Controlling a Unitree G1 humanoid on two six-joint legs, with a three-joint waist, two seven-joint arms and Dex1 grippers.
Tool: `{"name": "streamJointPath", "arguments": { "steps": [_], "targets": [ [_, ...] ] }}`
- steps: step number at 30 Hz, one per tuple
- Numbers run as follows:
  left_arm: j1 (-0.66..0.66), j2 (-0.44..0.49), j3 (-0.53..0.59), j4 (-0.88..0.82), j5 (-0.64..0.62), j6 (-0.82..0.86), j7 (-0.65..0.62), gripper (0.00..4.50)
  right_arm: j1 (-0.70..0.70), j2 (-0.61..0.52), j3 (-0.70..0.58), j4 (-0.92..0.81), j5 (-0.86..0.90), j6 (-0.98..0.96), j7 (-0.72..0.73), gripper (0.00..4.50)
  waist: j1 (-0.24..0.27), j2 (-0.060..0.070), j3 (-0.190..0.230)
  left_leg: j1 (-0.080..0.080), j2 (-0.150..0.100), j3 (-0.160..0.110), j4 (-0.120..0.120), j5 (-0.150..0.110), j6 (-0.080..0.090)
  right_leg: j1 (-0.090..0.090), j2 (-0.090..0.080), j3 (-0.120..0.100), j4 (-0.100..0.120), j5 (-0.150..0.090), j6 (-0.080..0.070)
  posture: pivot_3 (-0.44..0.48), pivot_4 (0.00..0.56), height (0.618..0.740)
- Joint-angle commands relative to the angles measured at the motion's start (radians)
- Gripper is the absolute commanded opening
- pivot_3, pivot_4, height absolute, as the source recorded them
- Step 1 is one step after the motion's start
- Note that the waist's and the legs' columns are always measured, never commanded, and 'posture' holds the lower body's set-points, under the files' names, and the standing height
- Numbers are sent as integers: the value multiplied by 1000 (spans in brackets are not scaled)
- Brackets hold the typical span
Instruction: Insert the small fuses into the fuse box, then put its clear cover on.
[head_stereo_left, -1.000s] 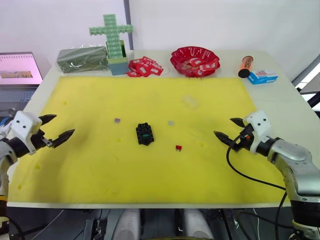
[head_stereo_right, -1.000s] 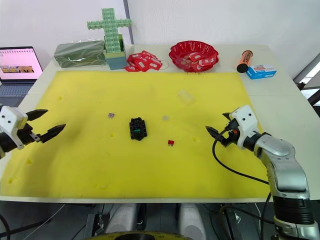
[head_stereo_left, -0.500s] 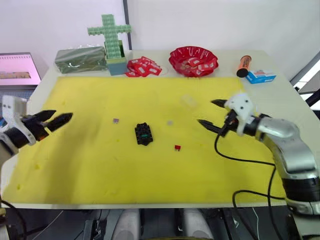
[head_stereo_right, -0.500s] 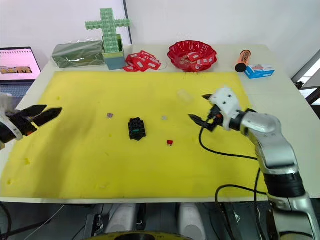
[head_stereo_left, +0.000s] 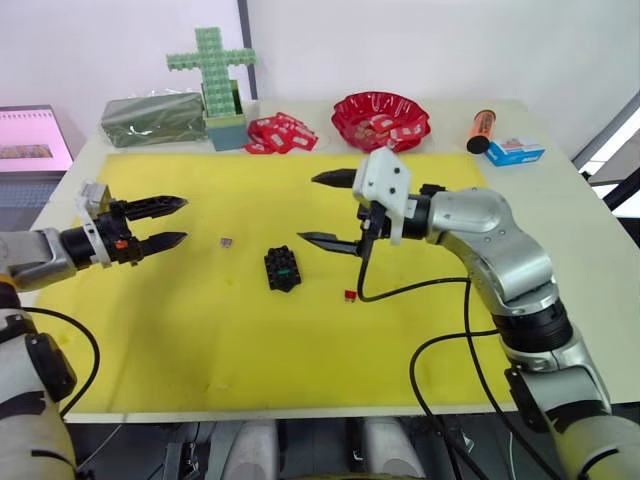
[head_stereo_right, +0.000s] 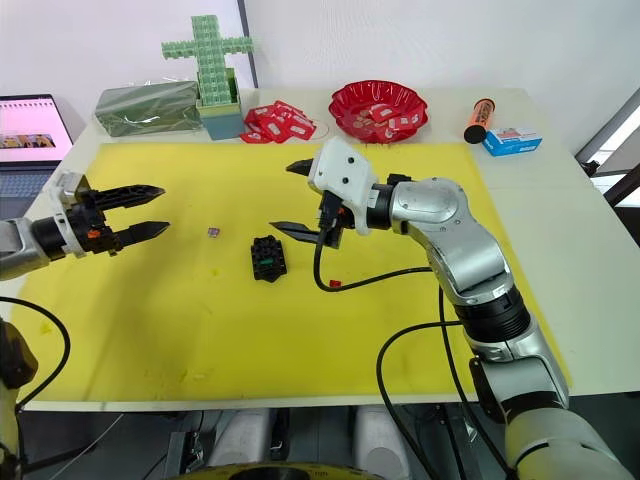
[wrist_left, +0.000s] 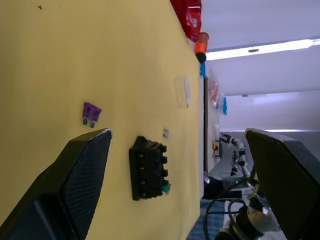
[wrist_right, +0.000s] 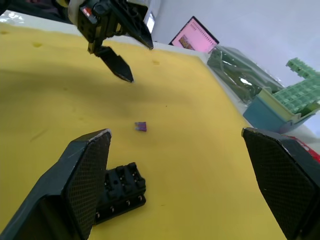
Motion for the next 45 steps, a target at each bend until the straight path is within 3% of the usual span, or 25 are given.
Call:
{"name": "streamJointPath", "arguments": {
  "steps": [1,14,45],
  "targets": [
    [-7,-11,-50,4,50,-35,-53,4500,-30,23,13,-29,-4,6,-13,4462,0,0,0,0,0,0,0,0,0,0,0,0,0,0,0,0,150,740],
    [-21,-80,-168,77,196,-209,-225,4500,-35,24,9,-54,-14,61,-36,4462,2,0,0,0,0,1,0,0,-1,0,0,0,0,0,0,0,150,740],
    [-99,-194,-221,238,380,-330,-344,4500,-8,19,8,-105,16,133,-42,4462,12,0,0,0,-1,0,2,0,-1,2,-1,0,0,0,0,0,150,740]
  ]
}}
